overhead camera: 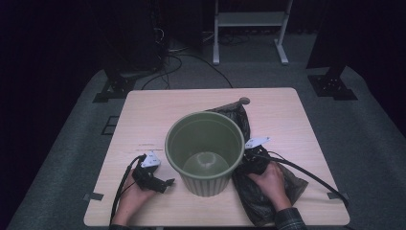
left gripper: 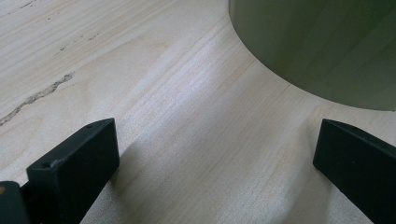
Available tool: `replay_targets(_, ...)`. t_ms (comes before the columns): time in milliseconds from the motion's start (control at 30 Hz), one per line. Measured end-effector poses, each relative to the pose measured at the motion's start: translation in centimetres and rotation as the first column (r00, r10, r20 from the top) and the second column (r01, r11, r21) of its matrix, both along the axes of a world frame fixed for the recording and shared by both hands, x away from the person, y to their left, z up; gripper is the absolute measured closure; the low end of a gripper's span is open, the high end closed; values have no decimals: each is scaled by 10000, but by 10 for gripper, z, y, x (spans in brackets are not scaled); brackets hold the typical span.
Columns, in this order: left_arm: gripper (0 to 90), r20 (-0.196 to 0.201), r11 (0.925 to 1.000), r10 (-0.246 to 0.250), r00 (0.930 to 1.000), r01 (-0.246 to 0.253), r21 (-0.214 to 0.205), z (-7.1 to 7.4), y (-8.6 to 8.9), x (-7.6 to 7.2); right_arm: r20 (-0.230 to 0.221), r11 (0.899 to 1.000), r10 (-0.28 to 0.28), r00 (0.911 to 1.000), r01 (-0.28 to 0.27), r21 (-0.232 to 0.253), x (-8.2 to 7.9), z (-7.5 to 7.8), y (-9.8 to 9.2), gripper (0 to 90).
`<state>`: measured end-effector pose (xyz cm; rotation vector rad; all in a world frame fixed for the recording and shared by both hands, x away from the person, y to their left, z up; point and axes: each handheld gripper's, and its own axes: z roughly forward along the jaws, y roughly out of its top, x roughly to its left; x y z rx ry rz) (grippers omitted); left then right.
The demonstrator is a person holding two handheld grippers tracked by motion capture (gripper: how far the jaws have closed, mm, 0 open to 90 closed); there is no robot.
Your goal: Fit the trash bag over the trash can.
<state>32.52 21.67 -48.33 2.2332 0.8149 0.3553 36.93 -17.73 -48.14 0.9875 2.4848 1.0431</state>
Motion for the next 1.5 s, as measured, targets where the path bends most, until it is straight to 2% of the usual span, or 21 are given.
replay_targets(167,0,1,10000,4,10000,-4,-2,0,0,0,-39,10000,-64,10000,64,-53,-1,5,-4,463)
replay_targets(300,0,1,10000,2,10000,-2,-1,0,0,0,-147,9999,90,9999,-91,-63,-1,7,-6,664)
replay_targets(500,0,1,10000,2,10000,-2,0,0,0,0,-466,9994,325,9984,-321,99,-1,8,-9,854)
replay_targets(767,0,0,10000,1,10000,-1,-1,0,0,0,-1096,9970,723,9913,-689,340,-4,10,-9,886)
replay_targets(1033,0,1,10000,13,10000,-13,2,0,0,0,-1235,9936,1064,9866,-1009,499,-10,18,-11,888)
replay_targets(1267,0,0,10000,16,10000,-16,0,0,0,0,-1174,9861,1452,9824,-1340,987,-16,34,-19,888)
replay_targets(1500,0,0,10000,19,10000,-19,0,0,0,0,-792,9678,1851,9795,-1677,1875,-26,58,-30,889)
